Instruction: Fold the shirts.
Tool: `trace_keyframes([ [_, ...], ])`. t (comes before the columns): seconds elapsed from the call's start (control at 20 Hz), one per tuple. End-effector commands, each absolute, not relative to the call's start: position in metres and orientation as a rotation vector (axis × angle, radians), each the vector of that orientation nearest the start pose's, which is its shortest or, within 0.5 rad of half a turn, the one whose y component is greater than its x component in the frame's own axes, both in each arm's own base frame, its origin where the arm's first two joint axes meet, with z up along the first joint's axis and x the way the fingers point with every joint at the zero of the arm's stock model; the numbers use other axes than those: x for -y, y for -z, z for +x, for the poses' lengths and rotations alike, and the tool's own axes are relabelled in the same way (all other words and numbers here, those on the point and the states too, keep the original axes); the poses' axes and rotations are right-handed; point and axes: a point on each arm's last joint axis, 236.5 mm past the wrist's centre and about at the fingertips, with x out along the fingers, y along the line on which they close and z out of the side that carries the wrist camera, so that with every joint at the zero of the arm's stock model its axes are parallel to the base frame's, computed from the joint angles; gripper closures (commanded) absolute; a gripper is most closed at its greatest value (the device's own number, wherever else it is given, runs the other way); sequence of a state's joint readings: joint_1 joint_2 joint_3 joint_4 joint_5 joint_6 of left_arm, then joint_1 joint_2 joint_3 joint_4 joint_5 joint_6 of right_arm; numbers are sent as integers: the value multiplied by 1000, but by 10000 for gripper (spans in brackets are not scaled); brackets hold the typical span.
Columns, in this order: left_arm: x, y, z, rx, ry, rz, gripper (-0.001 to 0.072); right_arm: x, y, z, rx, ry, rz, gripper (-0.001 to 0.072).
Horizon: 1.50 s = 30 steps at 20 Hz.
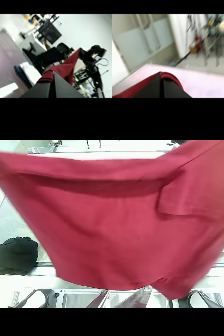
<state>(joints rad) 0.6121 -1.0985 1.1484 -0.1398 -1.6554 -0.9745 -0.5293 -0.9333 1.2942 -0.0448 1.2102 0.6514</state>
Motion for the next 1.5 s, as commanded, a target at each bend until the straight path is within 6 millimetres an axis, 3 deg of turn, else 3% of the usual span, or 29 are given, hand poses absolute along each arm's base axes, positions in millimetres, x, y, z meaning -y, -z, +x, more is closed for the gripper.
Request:
trace_keyframes([
  [0.0,64,-192,394,-600,959,-1006,680,-72,-260,426,-382,-826,501,696],
  [0.1,58,-125,428,-686,929,-1021,680,-77,-194,463,-508,-819,603,696],
  [0.2,52,-72,460,-732,931,-1054,684,-78,-126,498,-606,-758,691,696],
  [0.35,40,-11,503,-789,936,-1121,691,-69,-32,541,-679,-600,747,696],
  [0.45,31,10,524,-792,931,-1127,692,-59,2,559,-673,-524,798,697],
  [0.6,20,18,548,-786,913,-1084,692,-32,9,581,-563,-457,879,697],
  [0.7,17,34,552,-880,852,-1020,693,-16,13,582,-551,-435,883,697],
  [0.85,22,49,542,-1018,829,-874,693,-20,14,569,-586,-503,851,697],
  [1.0,33,62,541,-1086,810,-752,698,-21,31,558,-652,-514,771,697],
  [1.2,21,94,544,-1188,669,-596,698,-19,52,548,-726,-500,682,697],
  [1.45,24,103,556,-1178,615,-512,698,-9,80,544,-796,-437,661,696],
])
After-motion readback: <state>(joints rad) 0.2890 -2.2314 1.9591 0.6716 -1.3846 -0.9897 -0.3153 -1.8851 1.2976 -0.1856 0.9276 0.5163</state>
